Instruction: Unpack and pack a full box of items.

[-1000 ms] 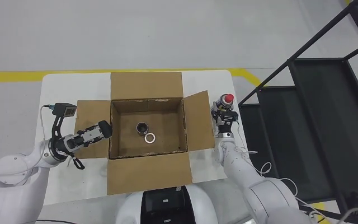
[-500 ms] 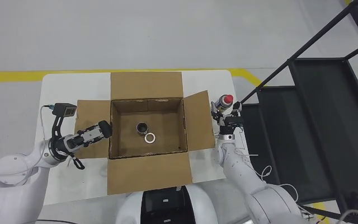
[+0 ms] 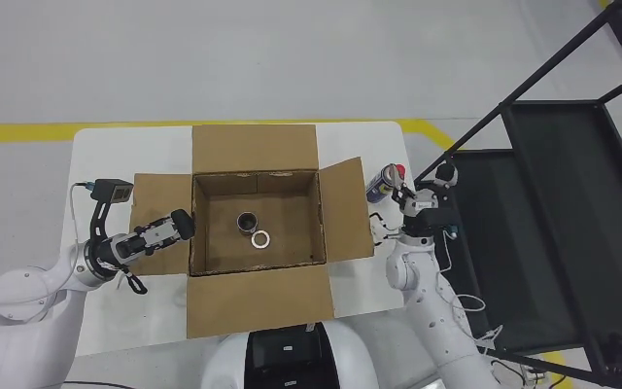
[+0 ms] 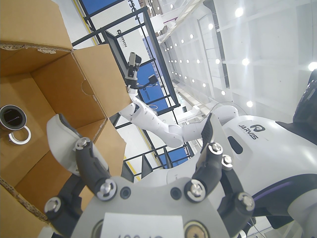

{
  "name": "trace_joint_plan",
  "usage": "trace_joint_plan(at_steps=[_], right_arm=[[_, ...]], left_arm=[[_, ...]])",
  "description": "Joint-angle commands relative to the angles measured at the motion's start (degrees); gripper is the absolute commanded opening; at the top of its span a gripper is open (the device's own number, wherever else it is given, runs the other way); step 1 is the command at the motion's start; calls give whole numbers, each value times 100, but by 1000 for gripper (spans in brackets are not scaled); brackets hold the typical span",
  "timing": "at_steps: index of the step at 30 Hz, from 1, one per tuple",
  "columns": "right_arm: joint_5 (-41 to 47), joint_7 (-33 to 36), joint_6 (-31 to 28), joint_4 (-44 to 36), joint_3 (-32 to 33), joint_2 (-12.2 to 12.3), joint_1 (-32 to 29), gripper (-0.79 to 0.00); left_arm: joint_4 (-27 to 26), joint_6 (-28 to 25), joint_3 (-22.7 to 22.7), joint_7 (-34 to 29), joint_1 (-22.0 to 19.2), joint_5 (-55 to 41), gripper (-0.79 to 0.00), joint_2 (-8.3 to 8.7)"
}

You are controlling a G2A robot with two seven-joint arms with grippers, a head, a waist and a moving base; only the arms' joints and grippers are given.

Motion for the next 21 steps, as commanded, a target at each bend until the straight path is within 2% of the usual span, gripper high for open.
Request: trace_joint_plan(at_steps=[1,5,8,11,14,21], right_arm=[[-359,785,-64,-880,133,54,-329,0],[-1047,1857,-271,-2048,297,137,-805,0],[-1343,2910,-824,-2746,220,185,-1095,0],[-1403,3680,-1347,-3183,-63,203,-1237,0],[-1406,4264,-1576,-3256,-474,191,-1191,0],[-1350,5424,-1286,-2630,-1542,63,-556,0]], left_arm=[[0,0,0,0,0,0,0,0],[0,0,0,0,0,0,0,0],[0,0,0,0,0,0,0,0],[0,0,0,0,0,0,0,0],[0,0,0,0,0,0,0,0],[0,0,0,0,0,0,0,0]])
